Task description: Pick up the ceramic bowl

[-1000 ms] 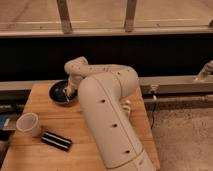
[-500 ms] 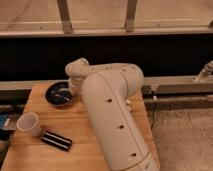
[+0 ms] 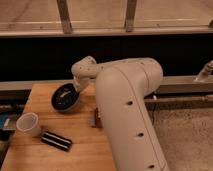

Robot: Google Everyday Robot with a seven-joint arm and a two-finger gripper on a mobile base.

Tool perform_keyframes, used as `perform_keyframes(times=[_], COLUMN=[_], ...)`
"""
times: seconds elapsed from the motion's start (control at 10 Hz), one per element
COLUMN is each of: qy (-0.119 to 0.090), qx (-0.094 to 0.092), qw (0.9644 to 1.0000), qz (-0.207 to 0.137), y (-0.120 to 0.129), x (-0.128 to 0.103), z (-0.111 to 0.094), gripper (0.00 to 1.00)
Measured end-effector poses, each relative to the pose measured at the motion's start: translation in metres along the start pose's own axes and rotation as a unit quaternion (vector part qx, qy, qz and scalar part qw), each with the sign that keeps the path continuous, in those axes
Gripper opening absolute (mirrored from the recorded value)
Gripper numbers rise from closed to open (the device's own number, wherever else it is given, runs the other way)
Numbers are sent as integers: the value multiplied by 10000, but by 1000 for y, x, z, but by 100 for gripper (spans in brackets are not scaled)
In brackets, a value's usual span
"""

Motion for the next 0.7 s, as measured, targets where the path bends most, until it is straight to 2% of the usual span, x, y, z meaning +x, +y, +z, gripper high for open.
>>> perform_keyframes(times=[0.1, 0.3, 0.4, 0.6, 0.7], qy=[-125, -497, -635, -1005, -1067], qx=[63, 259, 331, 445, 457], qw=[9999, 9984, 9974, 9939, 9932], qz=[0, 3, -5, -37, -43], y=[-1, -3, -3, -7, -9], x=[-5, -21, -25, -31, -30], z=[-16, -60, -74, -116, -125], gripper=[0, 0, 0, 0, 0])
